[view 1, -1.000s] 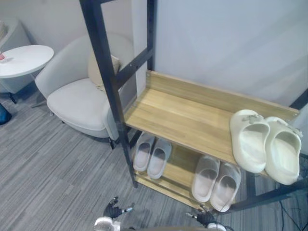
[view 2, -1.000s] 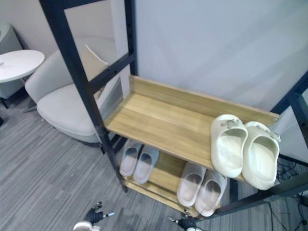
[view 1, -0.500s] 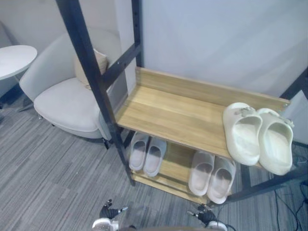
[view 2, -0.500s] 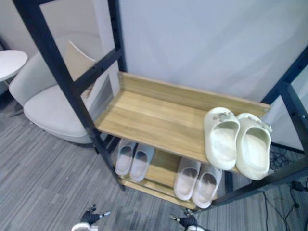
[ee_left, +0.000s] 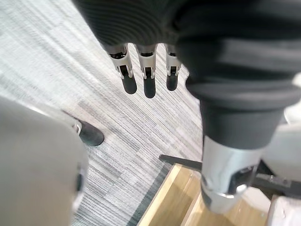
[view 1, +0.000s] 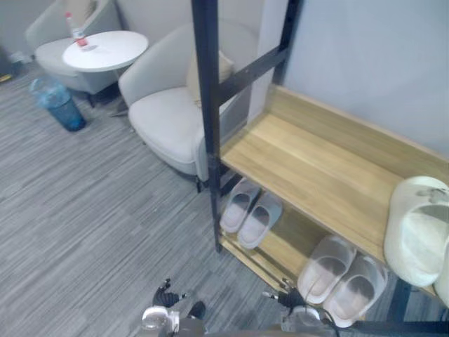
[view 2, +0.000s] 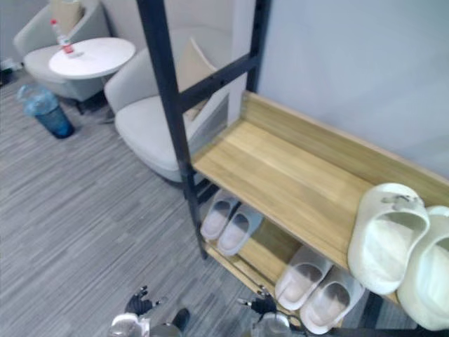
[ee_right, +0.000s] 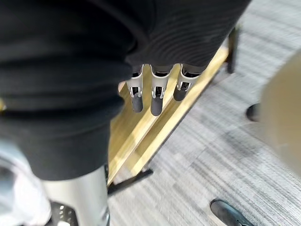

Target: Organize the slippers on the shoe rack

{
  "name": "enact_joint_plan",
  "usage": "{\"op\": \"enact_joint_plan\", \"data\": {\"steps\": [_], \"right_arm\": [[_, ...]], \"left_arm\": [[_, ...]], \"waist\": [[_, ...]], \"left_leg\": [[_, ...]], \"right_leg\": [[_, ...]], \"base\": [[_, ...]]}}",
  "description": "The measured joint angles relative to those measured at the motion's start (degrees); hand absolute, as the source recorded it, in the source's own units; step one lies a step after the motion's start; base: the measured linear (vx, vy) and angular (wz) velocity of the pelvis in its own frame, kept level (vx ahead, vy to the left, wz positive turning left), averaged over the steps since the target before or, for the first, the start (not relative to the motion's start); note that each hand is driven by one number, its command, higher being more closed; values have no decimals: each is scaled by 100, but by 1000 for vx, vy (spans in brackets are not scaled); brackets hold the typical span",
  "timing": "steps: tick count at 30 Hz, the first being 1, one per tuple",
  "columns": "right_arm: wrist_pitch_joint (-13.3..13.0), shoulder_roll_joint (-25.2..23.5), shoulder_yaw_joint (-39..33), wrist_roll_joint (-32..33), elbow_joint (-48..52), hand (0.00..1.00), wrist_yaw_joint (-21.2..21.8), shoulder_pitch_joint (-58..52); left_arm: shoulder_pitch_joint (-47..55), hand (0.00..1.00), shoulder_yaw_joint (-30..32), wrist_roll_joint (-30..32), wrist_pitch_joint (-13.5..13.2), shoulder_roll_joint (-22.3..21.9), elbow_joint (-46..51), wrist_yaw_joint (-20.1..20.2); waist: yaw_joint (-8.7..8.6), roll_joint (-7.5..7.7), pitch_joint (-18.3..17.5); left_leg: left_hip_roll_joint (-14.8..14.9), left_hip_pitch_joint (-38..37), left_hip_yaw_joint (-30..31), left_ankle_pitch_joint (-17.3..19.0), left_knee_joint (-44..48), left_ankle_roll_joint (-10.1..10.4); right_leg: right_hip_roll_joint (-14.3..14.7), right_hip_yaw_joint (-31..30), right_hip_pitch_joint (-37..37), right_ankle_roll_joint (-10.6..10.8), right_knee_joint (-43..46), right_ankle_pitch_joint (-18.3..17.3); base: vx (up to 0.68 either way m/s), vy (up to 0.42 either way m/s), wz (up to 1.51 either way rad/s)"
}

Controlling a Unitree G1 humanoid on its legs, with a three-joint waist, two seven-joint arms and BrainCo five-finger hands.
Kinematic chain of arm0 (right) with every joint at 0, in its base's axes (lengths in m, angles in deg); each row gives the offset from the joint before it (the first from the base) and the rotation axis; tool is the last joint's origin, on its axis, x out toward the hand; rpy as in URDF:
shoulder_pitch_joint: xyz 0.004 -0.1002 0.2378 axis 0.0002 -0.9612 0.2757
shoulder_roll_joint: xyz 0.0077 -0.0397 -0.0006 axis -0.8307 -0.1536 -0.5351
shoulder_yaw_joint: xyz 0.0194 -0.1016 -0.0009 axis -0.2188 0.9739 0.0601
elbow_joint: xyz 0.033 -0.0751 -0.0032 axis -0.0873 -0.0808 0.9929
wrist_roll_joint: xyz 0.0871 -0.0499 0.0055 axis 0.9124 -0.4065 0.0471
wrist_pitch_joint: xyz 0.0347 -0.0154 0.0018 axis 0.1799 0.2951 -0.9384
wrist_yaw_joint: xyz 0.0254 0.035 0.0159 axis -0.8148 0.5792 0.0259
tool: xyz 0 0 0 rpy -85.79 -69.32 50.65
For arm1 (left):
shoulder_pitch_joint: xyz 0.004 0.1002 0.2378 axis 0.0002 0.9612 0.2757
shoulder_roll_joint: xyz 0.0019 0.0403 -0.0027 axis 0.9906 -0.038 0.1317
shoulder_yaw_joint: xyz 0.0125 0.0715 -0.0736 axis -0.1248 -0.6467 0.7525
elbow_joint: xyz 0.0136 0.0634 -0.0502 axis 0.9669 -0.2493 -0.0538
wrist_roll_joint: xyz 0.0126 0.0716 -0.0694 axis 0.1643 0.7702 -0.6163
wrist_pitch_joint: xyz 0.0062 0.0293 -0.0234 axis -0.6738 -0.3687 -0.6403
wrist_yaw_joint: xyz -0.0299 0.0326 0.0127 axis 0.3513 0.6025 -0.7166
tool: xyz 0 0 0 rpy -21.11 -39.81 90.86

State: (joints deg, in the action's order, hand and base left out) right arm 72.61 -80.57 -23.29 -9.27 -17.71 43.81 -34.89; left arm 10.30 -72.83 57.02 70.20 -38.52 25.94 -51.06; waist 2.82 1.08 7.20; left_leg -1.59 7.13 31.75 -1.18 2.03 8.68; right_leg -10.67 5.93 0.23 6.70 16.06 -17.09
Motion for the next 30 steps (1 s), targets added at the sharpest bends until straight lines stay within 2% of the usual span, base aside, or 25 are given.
{"op": "enact_joint_plan", "data": {"steps": [2, 3, 4, 5, 6, 7, 8, 9, 10, 11, 12, 16, 17, 18, 19, 20, 21, 22, 23, 24, 26, 27, 28, 29, 30], "right_arm": [[6, 23, 2, -2, 118, 0, -36, -68], [15, 3, 8, -4, 142, 0, -48, -103], [19, -9, 30, -4, 157, 0, -64, -35], [20, -22, 30, -4, 164, 0, -69, -10], [11, -164, -5, -2, 243, 0, -87, 23], [11, -172, -42, -3, 256, 0, -97, 30], [19, -169, -83, -2, 335, 0, -106, -3], [19, -153, -83, 0, 391, 0, -105, -25], [22, -127, -90, 0, 390, 0, -107, -24], [50, -140, -117, 0, 389, 0, -94, 8], [23, -197, -167, 3, 285, 0, -84, 89], [15, -241, -262, 12, 185, 0, -71, 142], [25, -234, -246, 13, 56, 0, -67, 226], [25, -233, -246, 13, 48, 0, -67, 222], [31, -237, -241, 12, -89, 0, -57, 202], [56, -244, -240, 12, -95, 0, -51, 175], [12, -275, -240, 9, -33, 0, -18, 142], [9, -277, -240, 9, -36, 0, -17, 142], [6, -274, -235, 9, -66, 0, -15, 118], [2, -275, -229, 9, -67, 0, -14, 115], [-64, -250, -158, 13, -57, 0, -13, 134], [-75, -243, -137, 13, -58, 0, -13, 144], [-108, -231, -75, 21, -63, 0, -13, 163], [-111, -230, -76, 28, -66, 0, -11, 149], [-119, -210, -81, 42, -79, 0, -9, 150]], "left_arm": [[6, 0, 88, -131, -17, -214, 115, -23], [17, 0, 248, -136, -16, -340, 191, -55], [20, 0, 358, -129, -25, -350, 296, -78], [23, 0, 390, -124, -23, -353, 310, -80], [26, 0, 478, -113, 19, -358, 326, -82], [-23, 0, 479, -112, 10, -360, 348, -83], [-81, 0, 477, -112, 9, -373, 369, -79], [-45, 0, 472, -110, 9, -392, 350, -74], [-57, 0, 460, -105, 10, -392, 334, -72], [-47, 0, 379, -102, -8, -326, 315, -75], [-130, 0, 352, -100, 7, -271, 268, -75], [-173, 0, 128, -108, -8, -81, 66, -80], [-179, 0, 90, -107, -18, -50, 24, -79], [-179, 0, 87, -108, -19, -51, 18, -79], [-172, 0, 72, -110, -33, -48, -55, -78], [-174, 0, 64, -111, -35, -48, -73, -78], [-174, 0, 31, -118, -21, 17, -142, -77], [-174, 0, 33, -119, -20, 26, -155, -77], [-175, 0, 36, -121, -37, 43, -189, -76], [-176, 0, 37, -121, -39, 54, -203, -75], [-252, 0, 40, -124, -31, 59, -302, -74], [-264, 0, 40, -125, -30, 59, -320, -74], [-231, 0, 28, -126, -30, 65, -403, -71], [-237, 0, 28, -126, -31, 70, -410, -65], [-282, 0, 34, -127, -29, 54, -437, -57]], "waist": [[-13, -61, 37], [-7, -60, 62], [38, -4, 94], [42, -8, 99], [-23, 122, 124], [-32, 164, 122], [-12, 157, 115], [-105, -36, 99], [-176, -28, 113], [-250, 77, 114], [-253, 119, 189], [-230, 183, 257], [-235, 125, 306], [-235, 116, 314], [-237, 106, 341], [-236, 117, 354], [-311, 93, 400], [-323, 99, 399], [-322, 145, 383], [-318, 157, 376], [-332, 169, 375], [-335, 165, 377], [-435, 210, 348], [-462, 236, 333], [-512, 281, 298]], "left_leg": [[70, 53, -413, -228, -149, -121], [148, 106, -1114, -356, -224, -480], [243, 215, -1759, -272, -251, -1247], [273, 244, -1910, -209, -260, -1359], [350, 411, -2503, 204, -57, -1249], [356, 536, -2721, 244, 267, -1185], [375, 907, -3317, 269, 1685, -1214], [465, 1024, -3772, 414, 2118, -1124], [425, 1026, -3766, 367, 2047, -1092], [223, 805, -3620, 114, 1261, -772], [211, 836, -3798, 647, 1689, -818], [-17, 637, -3777, 857, 1611, -872], [-81, 603, -3756, 1108, 1780, -956], [-84, 579, -3755, 1124, 1788, -967], [-118, 390, -3742, 1206, 1781, -1027], [-141, 293, -3722, 1222, 1743, -1041], [-171, 70, -3501, 1249, 1602, -1086], [-174, 48, -3462, 1252, 1582, -1090], [-174, -104, -3266, 1246, 1422, -1118], [-172, -157, -3193, 1241, 1355, -1129], [-147, -387, -2755, 1241, 1116, -1129], [-137, -412, -2692, 1251, 1096, -1112], [-185, -361, -2224, 1387, 1187, -975], [-228, -338, -2116, 1433, 1249, -942], [-282, -330, -1806, 1561, 1431, -917]], "right_leg": [[4, 338, 62, -71, 53, -43], [0, 636, 106, -100, 111, -62], [-16, 819, 86, -162, 124, -45], [-6, 884, 99, -177, 93, -31], [-144, 1270, 193, -253, -163, 90], [-214, 1372, 186, -234, -163, 123], [-288, 1623, 200, -219, -40, 122], [-175, 1830, 316, -208, 97, 60], [-165, 1848, 336, -200, 79, 46], [-139, 1650, 375, -291, -203, 33], [-229, 1847, 438, -101, -373, 127], [-300, 1647, 554, -73, -386, 183], [-444, 1470, 488, -15, 117, 205], [-460, 1444, 466, -6, 219, 210], [-610, 1232, 249, 63, 1017, 299], [-672, 1104, 98, -24, 1437, 368], [-508, 539, -385, -143, 2312, 229], [-439, 463, -437, -142, 2359, 182], [-116, 211, -726, -123, 2427, -13], [-6, 193, -829, -146, 2352, -55], [511, 39, -1226, -226, 1622, -60], [599, -47, -1270, -237, 1502, -51], [875, -519, -1319, -412, 655, 158], [860, -526, -1323, -454, 567, 320], [827, -332, -1213, -615, 628, 459]], "base": [[-118, -42, 116], [-133, -39, 89], [-117, -37, 87], [-138, -69, 95], [-82, -8, 81], [-128, 12, 111], [-53, 24, 110], [-22, -5, 129], [-41, 19, 158], [-48, 102, 136], [-48, 102, 111], [51, 116, 37], [73, 135, 4], [111, 190, 3], [59, 89, 2], [188, 156, 29], [129, 67, 35], [211, 67, 60], [123, -2, 46], [208, -21, 65], [260, -80, 79], [333, -171, 142], [230, -152, 126], [383, -262, 172], [388, -249, 132]]}}
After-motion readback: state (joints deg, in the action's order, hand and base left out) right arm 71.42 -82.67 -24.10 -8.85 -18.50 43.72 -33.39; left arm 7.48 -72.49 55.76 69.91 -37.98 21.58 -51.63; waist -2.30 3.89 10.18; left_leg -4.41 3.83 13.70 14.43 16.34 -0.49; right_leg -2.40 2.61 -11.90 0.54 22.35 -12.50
